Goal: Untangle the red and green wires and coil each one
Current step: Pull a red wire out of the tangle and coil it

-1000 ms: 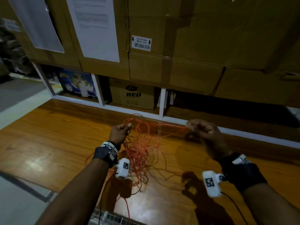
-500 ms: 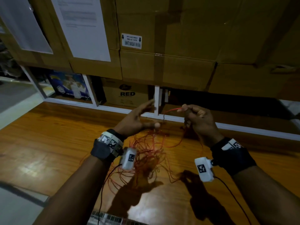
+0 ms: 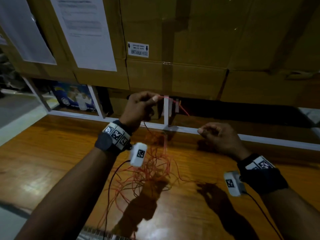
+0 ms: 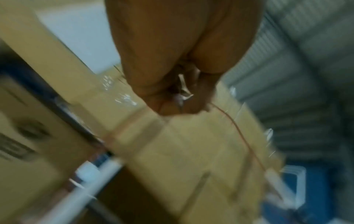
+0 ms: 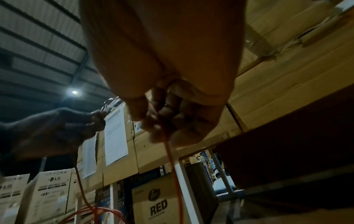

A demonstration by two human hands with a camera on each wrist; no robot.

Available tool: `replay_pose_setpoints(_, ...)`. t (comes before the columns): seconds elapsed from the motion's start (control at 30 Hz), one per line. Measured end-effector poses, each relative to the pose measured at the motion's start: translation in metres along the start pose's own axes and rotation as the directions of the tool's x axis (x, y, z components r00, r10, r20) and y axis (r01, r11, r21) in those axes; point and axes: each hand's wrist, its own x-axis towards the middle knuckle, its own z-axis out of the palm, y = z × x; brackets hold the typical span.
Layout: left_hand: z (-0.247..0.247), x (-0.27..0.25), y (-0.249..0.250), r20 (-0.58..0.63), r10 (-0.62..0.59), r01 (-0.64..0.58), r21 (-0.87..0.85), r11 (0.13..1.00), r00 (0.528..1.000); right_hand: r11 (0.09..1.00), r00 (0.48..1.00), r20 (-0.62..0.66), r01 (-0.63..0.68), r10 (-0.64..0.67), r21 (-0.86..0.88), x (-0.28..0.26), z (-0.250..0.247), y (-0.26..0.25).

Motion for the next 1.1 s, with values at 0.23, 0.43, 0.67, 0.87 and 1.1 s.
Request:
replay_pose_setpoints(0.23, 0.020, 0.013, 0.034, 0.097, -0.268, 0.283, -0.433, 0.856, 0.959, 0.968, 0.862, -0.456, 0.136, -0.220, -0.210, 0.007, 0.013, -0.026)
replay_pose_setpoints(0.43, 0.040, 0.005, 0.044, 0.164, -0.260, 0.306, -0.580, 0.755, 0.952, 0.966, 0.974, 0.089, 0.219, -0.208, -0.141, 0.004, 0.063, -0.066)
replay_pose_setpoints(0.67, 0.027, 0.003, 0.029, 0.132, -0.188, 0.229, -0.624, 0.747, 0.973, 0.966, 0.988, 0.001, 0.152, -0.155, 0.210, 0.017, 0.044, -0.066)
replay_pose_setpoints(0.87, 0.042, -0.003, 0.021, 0.185, -0.143, 0.234, -0.787, 0.571, 0.972, 0.990, 0.949, 0.311, 0.092, -0.054, -0.109, 0.032, 0.065, -0.047)
replay_pose_setpoints(1.1, 0.031, 0.002, 0.022, 0.152, -0.094, 0.176, -0.733, 0.657, 0.984, 0.978, 0.973, 0.107, 0.204, -0.206, 0.029, 0.030, 0.065, -0.052)
